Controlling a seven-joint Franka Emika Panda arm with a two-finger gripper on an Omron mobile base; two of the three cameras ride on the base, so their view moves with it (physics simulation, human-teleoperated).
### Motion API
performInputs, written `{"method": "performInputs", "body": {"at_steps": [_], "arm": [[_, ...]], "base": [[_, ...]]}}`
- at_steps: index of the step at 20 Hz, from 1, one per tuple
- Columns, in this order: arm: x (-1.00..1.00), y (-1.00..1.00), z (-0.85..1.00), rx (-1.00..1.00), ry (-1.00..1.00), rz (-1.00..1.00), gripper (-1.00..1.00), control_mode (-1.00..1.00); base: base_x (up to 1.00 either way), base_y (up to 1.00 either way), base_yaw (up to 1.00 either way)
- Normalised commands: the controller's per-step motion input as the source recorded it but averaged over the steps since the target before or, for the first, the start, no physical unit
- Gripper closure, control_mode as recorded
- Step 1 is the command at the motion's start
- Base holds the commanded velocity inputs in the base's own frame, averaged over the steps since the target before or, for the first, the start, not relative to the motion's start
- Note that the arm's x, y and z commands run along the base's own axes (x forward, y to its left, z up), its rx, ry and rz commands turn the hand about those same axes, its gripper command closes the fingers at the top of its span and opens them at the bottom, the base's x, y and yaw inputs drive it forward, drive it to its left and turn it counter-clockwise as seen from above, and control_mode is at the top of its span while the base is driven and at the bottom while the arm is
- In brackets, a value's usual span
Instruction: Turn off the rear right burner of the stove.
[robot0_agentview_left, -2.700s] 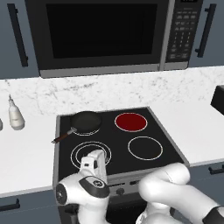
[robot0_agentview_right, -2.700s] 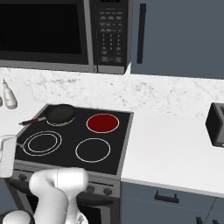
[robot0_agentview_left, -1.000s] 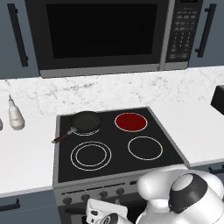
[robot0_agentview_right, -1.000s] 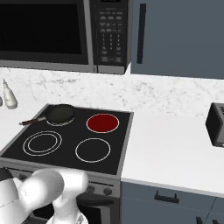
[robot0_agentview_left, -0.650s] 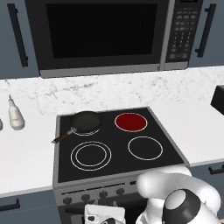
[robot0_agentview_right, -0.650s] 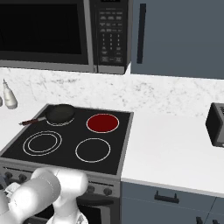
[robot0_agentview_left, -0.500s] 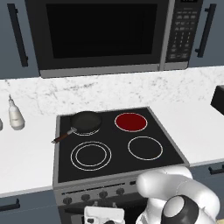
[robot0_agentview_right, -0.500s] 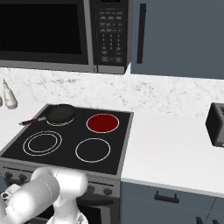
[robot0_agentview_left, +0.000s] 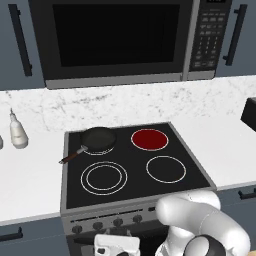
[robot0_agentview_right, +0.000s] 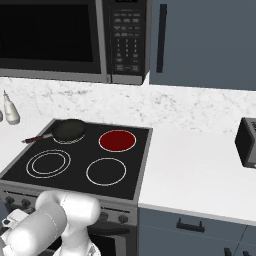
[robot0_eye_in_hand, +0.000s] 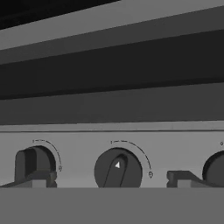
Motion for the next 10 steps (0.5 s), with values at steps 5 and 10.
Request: {"method": "performInputs", "body": {"at_steps": [5,10], "arm": [[0.20,-0.03,0.00,0.00,0.00,0.03,-1.00,-1.00],[0.05,-0.04,0.00,0.00,0.00,0.05,-1.00,-1.00]], "base": [[0.00,0.00,0.00],[0.00,0.00,0.00]]}}
